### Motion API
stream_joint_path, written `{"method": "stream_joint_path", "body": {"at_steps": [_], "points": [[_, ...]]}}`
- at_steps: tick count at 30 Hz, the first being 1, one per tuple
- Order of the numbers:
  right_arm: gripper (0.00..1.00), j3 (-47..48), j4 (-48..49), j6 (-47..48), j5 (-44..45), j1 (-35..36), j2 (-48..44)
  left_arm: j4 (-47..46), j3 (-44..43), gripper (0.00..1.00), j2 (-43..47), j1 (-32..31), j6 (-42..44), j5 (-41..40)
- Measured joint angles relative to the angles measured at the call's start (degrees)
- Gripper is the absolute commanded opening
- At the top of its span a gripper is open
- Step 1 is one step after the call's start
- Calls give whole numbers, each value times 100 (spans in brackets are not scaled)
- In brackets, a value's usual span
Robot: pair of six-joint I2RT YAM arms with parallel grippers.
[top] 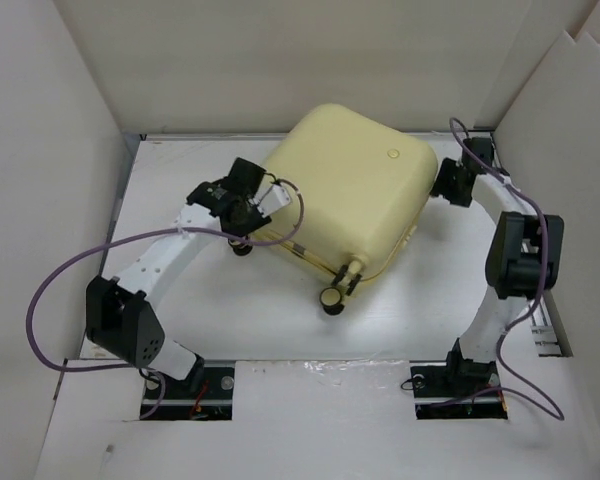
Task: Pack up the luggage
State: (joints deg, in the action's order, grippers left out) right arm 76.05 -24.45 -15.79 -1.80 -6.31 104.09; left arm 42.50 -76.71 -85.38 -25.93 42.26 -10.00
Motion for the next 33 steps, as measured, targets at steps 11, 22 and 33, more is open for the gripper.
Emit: {"method": "stream_joint_path", "body": {"at_steps": [11,22,33], "points": [[66,3198,334,302,-933,566,1344,1158,170,54,444,-3814,-264,807],[68,2887,258,721,-1823,186,1088,1255,-1021,73,199,-3659,291,579],[69,2404,-450,1110,-2050,-992,566,1036,-2352,84,-1233,-4068,1646,1189]]}}
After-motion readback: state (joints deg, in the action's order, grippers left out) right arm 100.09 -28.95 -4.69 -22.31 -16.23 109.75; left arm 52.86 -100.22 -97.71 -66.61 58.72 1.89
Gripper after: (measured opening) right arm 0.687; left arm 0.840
